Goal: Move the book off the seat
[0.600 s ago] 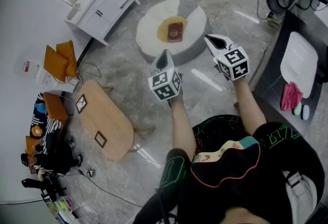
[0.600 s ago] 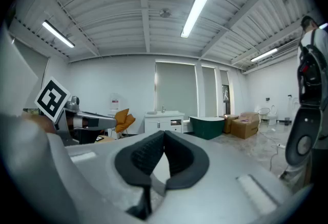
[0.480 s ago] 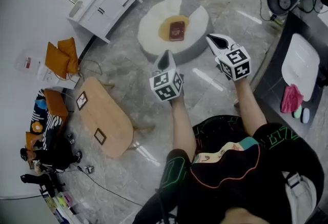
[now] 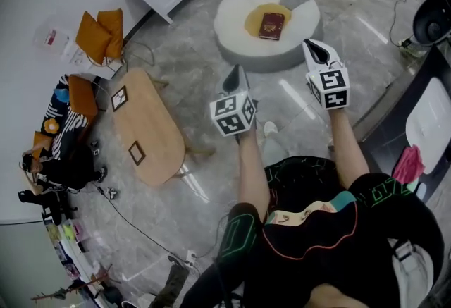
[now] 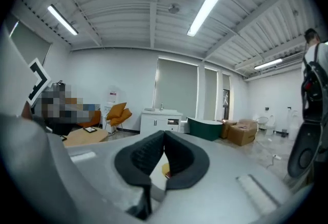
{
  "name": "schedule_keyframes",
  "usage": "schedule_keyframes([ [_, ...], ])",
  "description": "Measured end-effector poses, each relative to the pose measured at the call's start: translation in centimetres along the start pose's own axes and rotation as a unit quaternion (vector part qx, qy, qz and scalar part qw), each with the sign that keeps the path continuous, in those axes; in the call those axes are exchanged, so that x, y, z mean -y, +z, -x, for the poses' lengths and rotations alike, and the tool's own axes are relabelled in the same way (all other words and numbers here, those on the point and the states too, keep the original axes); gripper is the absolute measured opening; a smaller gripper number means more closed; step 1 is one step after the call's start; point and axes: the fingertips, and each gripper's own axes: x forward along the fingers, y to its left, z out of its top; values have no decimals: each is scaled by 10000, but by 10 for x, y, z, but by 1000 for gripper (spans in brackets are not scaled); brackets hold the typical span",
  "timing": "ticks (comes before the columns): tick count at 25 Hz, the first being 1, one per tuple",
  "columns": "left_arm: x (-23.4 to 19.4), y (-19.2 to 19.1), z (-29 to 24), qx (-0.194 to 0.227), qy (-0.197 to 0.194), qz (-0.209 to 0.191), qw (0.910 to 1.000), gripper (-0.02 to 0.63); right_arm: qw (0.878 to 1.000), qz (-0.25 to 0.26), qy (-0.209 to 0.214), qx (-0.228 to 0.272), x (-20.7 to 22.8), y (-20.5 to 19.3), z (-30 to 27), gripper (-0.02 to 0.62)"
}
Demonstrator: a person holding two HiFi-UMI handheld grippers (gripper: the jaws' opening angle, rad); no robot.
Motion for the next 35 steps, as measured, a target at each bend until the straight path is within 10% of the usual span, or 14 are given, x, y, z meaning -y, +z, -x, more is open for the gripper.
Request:
schedule_keyframes([
  [27,-155,-13,-272,-513,-1177,1533,9798,11,9926,267,162,-1171,-14,-19,-316,3],
  [35,-158,-19,-340,-820,-1424,1667,9722,11,9887,-22,-350,-1458,44,-36,-342,3],
])
